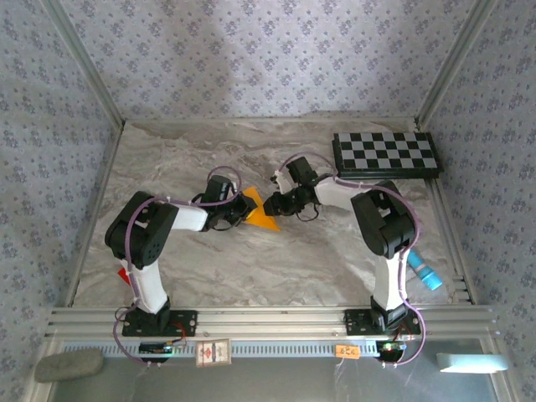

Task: Fold a paper plane with a square sheet of paper (pick it up from the middle)
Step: Fourth fold the wing at the center of the table.

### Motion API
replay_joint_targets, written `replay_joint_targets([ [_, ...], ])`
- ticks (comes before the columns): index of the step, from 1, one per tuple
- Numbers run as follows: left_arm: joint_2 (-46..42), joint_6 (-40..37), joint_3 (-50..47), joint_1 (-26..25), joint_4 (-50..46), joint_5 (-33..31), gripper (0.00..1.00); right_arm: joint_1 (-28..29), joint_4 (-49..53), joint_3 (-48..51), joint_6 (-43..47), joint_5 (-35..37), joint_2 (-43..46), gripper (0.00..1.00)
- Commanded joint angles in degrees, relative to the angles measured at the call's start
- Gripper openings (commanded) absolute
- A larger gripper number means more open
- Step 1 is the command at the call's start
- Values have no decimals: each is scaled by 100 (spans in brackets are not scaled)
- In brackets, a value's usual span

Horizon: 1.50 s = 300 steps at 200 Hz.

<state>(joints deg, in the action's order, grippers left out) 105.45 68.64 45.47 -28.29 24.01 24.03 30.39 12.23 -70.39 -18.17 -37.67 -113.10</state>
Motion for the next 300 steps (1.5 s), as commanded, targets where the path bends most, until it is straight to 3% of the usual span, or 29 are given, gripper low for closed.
replay_joint_targets([
  [1,-73,9,-17,-12,-30,29,12,24,235,-183,187,126,-215,28],
  [182,-178,261,-74,-39,293,137,10,164,124,-404,759,185,-626,26],
  [300,-541,224,-161,60,371,128,12,-57,-477,-101,509,-796,-749,5],
])
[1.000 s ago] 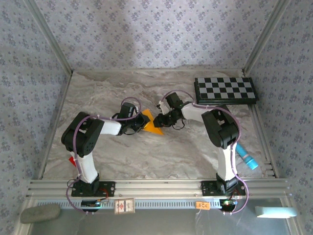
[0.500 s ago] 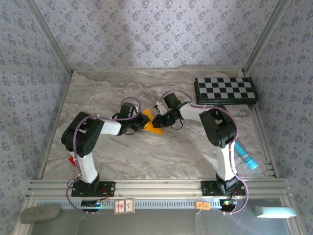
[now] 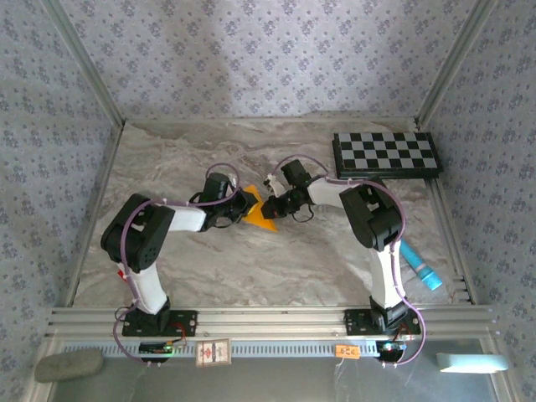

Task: Fold a paper plane with a square sheet of paper (pick it up from the middle)
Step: Fourth fold the wing at the center of the table.

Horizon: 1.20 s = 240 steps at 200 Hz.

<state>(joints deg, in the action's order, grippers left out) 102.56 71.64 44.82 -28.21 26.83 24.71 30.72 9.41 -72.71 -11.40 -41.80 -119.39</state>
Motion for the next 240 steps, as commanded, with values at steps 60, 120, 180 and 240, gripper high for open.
replay_joint_targets([
  [60,-298,-88,-276,63,253,113,12,-232,-548,269,-486,-907,-172,2],
  [120,-97,-65,-244,-5,544,234,12,-349,-771,283,-845,-1305,-319,1],
  [180,234,-88,7,-18,631,348,12,-392,-714,231,-978,-1457,-426,1],
  [240,415,-84,45,-11,669,324,12,-400,-570,161,-953,-1471,-480,2],
])
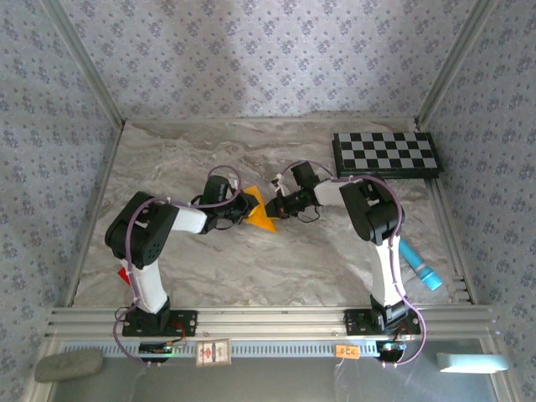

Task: Fold a paper plane with a square sheet of paper (pick it up from the middle)
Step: Fourth fold the wing at the center of the table.

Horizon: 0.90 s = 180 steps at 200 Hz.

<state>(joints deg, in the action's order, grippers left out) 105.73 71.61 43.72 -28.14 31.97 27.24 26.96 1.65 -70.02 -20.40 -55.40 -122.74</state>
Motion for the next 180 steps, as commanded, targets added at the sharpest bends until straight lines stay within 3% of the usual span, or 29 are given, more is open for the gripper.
replay_joint_targets([
  [1,102,-84,154,-21,149,62,12,-24,210,-108,-52,-112,-145,2],
  [63,215,-95,172,-23,104,10,11,-16,372,-172,-25,-68,-172,3],
  [180,241,-121,209,3,-39,0,11,-53,863,-88,-15,73,295,23],
])
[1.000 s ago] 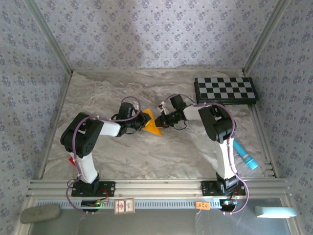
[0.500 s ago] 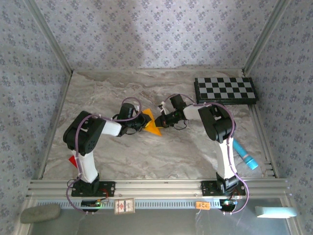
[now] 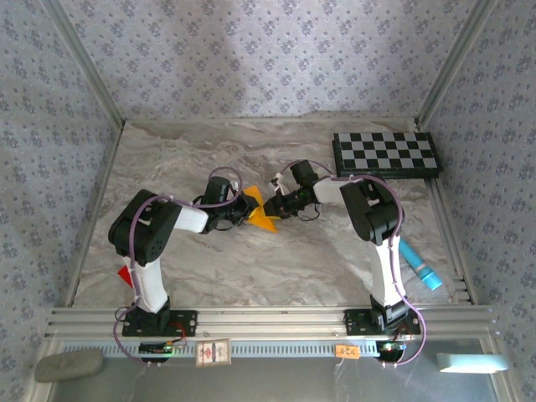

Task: Fold a paper plane with a square sheet of paper (pick it up from the middle)
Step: Fourth fold the wing at the center of the table.

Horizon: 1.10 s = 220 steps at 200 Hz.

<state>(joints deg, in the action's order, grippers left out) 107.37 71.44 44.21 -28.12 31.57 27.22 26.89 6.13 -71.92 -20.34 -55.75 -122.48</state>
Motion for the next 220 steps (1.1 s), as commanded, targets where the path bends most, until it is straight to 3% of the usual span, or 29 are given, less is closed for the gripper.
replay_joint_targets([
  [1,75,-104,164,0,-1,2,11,-49,415,105,-27,108,277,23],
  [106,90,-77,180,0,-53,-6,11,-220,-204,1125,-560,987,1313,25],
  [157,107,-86,216,0,-154,-24,11,67,-13,976,-353,1087,1429,18],
  [220,135,-75,259,-1,-276,-42,11,383,478,593,-43,1251,1097,16],
])
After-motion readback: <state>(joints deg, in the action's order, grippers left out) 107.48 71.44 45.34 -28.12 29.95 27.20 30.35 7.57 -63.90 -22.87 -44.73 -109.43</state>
